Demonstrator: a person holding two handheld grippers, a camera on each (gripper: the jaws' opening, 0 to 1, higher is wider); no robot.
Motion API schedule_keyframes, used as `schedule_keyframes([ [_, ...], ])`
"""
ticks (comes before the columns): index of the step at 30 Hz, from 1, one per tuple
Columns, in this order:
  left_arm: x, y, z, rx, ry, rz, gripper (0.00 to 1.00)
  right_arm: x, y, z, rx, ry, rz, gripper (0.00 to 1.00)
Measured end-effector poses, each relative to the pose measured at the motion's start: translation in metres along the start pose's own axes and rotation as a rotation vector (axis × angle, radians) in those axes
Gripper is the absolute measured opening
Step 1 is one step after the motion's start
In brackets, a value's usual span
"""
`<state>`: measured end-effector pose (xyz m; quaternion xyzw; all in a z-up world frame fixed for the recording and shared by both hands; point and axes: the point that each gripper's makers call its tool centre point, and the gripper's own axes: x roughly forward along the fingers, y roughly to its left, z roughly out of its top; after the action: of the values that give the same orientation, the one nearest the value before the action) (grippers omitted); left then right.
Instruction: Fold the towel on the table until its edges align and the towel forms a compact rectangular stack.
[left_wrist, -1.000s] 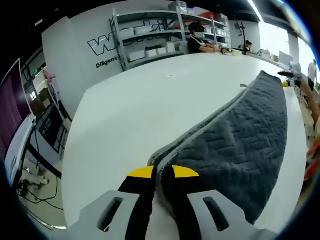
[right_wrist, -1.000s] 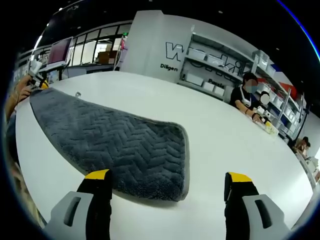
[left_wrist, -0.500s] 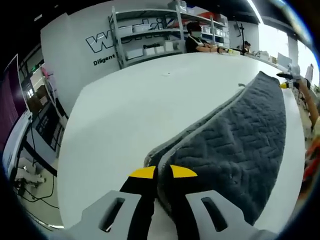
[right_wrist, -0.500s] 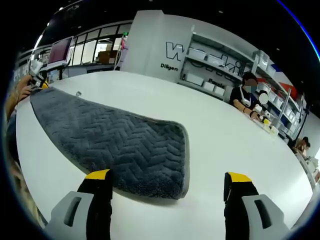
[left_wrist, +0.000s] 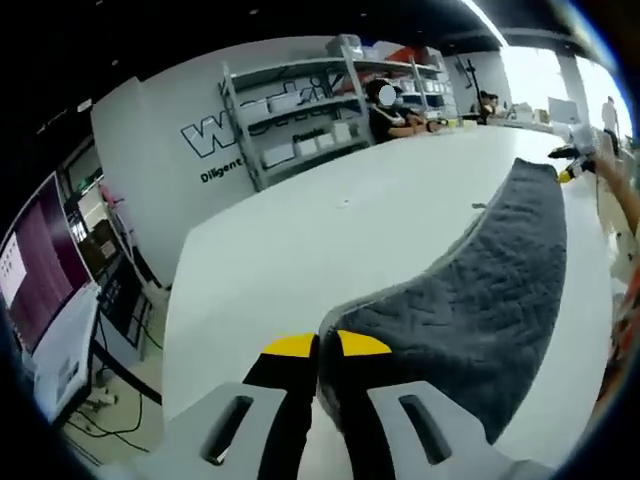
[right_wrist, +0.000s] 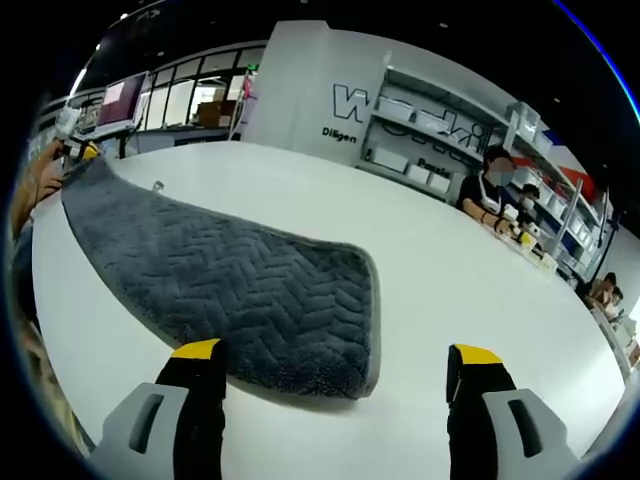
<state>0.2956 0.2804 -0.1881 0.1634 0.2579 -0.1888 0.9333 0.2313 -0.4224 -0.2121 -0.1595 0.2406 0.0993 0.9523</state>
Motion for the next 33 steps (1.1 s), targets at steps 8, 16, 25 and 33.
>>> schedule_keyframes([
  [8,-0.027,0.002,0.039,0.088,-0.106,0.08,0.06,0.0,0.0,-0.001,0.003,0.003,0.001,0.82],
  [16,-0.034,0.004,0.043,0.122,-0.107,0.098,0.06,-0.008,0.084,0.123,-0.165,-0.249,0.206,0.81],
  [25,-0.034,0.006,0.038,0.117,-0.109,0.092,0.06,0.009,0.182,0.195,-0.234,-0.371,0.431,0.69],
  [33,-0.031,0.006,0.035,0.117,-0.106,0.086,0.06,0.047,0.289,0.207,-0.335,-0.324,0.655,0.56],
])
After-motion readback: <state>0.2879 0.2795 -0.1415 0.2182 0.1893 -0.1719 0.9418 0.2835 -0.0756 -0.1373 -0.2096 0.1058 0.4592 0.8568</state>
